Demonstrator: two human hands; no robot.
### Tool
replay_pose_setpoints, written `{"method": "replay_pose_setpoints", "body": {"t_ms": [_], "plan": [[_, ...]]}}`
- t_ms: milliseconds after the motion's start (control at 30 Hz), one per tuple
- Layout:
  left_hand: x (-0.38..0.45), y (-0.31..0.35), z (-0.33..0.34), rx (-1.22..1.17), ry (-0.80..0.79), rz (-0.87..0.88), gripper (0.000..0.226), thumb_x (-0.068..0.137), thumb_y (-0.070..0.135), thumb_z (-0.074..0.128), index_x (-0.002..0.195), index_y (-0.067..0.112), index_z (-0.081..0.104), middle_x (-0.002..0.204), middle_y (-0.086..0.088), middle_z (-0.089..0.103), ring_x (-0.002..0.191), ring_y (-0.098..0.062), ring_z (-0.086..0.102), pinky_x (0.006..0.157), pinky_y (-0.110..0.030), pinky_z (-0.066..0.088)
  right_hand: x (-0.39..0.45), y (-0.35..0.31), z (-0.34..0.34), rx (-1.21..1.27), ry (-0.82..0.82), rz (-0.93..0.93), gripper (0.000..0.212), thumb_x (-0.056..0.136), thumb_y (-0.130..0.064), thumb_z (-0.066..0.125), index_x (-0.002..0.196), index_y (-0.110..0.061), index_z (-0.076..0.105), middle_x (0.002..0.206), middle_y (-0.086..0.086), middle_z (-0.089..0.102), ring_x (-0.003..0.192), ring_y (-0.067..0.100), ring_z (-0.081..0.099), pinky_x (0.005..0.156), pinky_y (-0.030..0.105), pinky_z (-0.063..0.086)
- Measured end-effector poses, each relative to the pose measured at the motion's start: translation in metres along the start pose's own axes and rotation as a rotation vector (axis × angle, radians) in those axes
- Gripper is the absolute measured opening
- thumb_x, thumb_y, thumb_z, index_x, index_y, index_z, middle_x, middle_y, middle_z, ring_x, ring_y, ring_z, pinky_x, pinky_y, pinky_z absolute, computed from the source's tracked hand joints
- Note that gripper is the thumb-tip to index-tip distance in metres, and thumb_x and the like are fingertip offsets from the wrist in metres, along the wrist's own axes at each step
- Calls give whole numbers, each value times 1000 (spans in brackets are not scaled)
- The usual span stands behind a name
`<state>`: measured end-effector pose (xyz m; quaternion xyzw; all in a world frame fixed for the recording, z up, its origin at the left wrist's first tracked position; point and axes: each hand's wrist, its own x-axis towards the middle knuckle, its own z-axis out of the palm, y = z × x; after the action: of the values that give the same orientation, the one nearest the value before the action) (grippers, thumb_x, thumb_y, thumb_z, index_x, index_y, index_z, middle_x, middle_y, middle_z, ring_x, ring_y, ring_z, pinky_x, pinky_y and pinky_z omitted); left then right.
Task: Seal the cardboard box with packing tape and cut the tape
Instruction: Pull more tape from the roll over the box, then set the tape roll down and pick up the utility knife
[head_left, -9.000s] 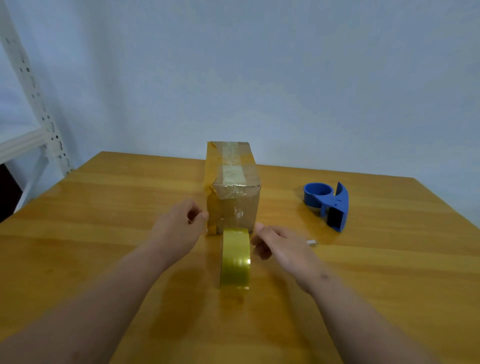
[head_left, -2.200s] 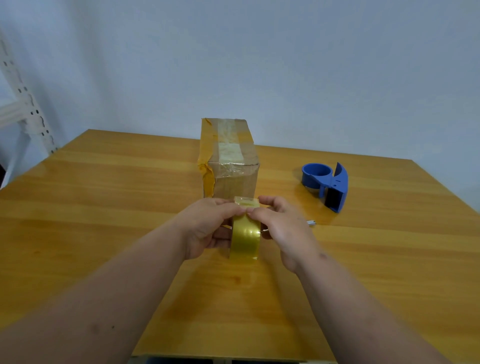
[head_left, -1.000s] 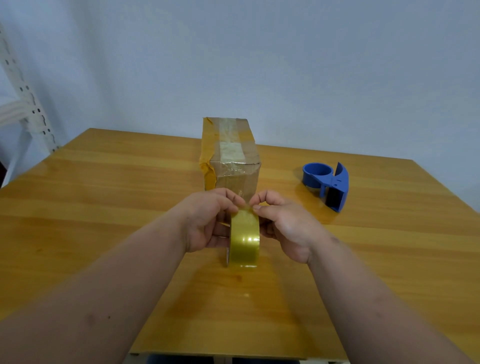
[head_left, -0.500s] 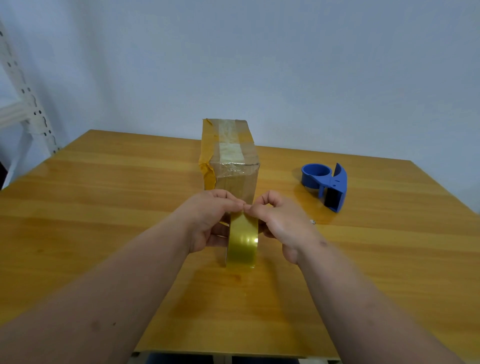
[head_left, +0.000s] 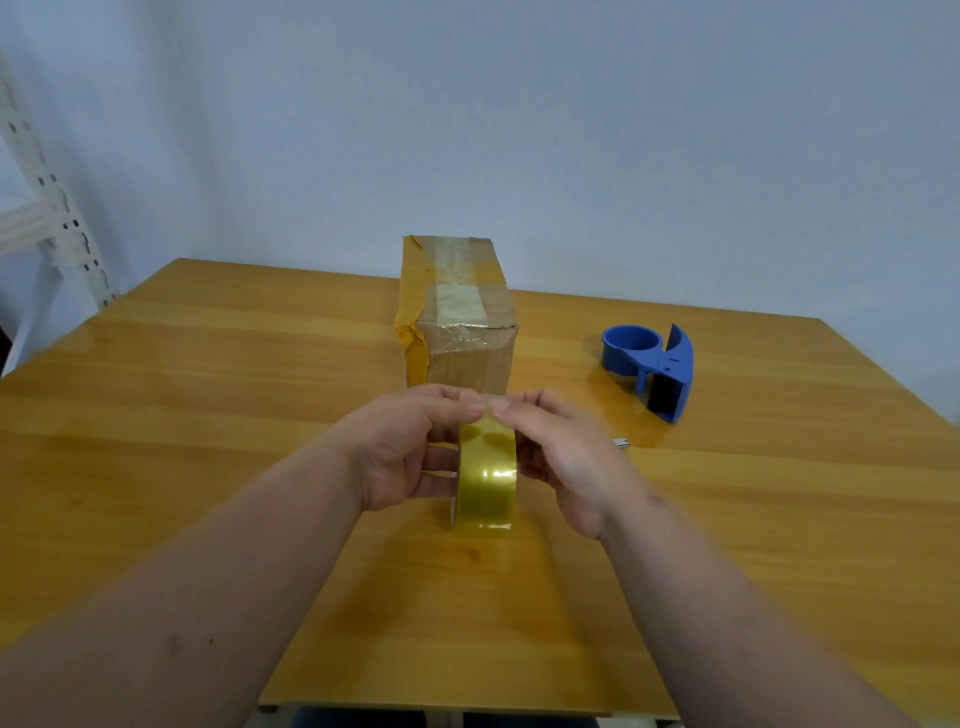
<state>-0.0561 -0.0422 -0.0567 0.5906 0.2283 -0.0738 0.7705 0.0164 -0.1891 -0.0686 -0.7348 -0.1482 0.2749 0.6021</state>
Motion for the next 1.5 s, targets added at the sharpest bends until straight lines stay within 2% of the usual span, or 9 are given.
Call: {"method": "replay_pose_setpoints", "body": {"t_ms": [100, 267, 533, 700, 900, 1100, 1200, 1367, 1500], "plan": [[1, 0, 2, -21, 44, -2, 26, 90, 14, 56, 115, 10, 63, 97, -17, 72, 71, -27, 69, 66, -38, 58, 0, 3, -1, -7, -14, 7, 60, 65, -36, 79, 118, -27, 53, 107, 5, 69, 96, 22, 65, 87, 38, 49], [2, 1, 5, -24, 66, 21, 23, 91, 16, 56, 112, 8, 63, 88, -15, 70, 62, -25, 69, 58, -36, 58, 0, 5, -1, -26, -7, -23, 67, 65, -30, 81, 122, -34, 47, 103, 8, 71, 97, 23, 68, 95, 46, 49], [16, -1, -2, 455, 365, 202, 24, 92, 37, 51, 103, 19, 63, 96, -4, 63, 86, -21, 59, 79, -36, 49, 0, -13, -12, -194, 161, -104, 51, 83, -11, 63, 127, -30, 43, 100, 9, 66, 88, 26, 66, 81, 47, 55], [27, -4, -2, 683, 413, 231, 33, 93, 31, 52, 122, 16, 57, 119, -6, 59, 111, -25, 54, 91, -33, 41, 7, -25, -30, -472, 248, -211, 45, 87, -13, 57, 126, -27, 39, 92, -3, 60, 70, 10, 57, 60, 27, 47], [48, -3, -7, 754, 469, 231, 40, 90, 32, 55, 127, 17, 55, 127, -8, 56, 113, -27, 55, 100, -41, 44, 47, -20, -37, -927, 280, -268, 49, 85, -11, 57, 128, -23, 36, 103, 3, 64, 85, 22, 63, 76, 43, 56], [71, -1, -13, 809, 457, 210, 43, 91, 29, 54, 133, 18, 51, 130, -9, 55, 116, -26, 53, 98, -33, 43, 91, 4, -37, -1322, 304, -326, 49, 81, -5, 53, 127, -19, 42, 121, 5, 61, 114, 28, 51, 98, 41, 39], [79, -3, -17, 859, 439, 172, 49, 91, 30, 53, 139, 22, 44, 138, -10, 50, 123, -29, 49, 105, -38, 39, 99, 12, -40, -1307, 258, -293, 53, 83, 0, 47, 133, -17, 41, 134, 9, 53, 127, 31, 41, 108, 42, 34], [84, -7, -19, 870, 469, 165, 44, 91, 25, 52, 134, 22, 49, 123, -12, 52, 107, -30, 55, 93, -37, 45, 77, 16, -47, -1267, 425, -440, 39, 78, -15, 56, 116, -19, 55, 117, 2, 53, 108, 25, 46, 92, 39, 42], [79, -9, -17, 818, 481, 207, 34, 90, 20, 52, 124, 20, 56, 102, -8, 53, 83, -24, 54, 71, -31, 45, 49, 19, -52, -1387, 202, -246, 29, 80, -30, 53, 107, -23, 61, 106, -3, 58, 106, 21, 50, 96, 39, 35]]}}
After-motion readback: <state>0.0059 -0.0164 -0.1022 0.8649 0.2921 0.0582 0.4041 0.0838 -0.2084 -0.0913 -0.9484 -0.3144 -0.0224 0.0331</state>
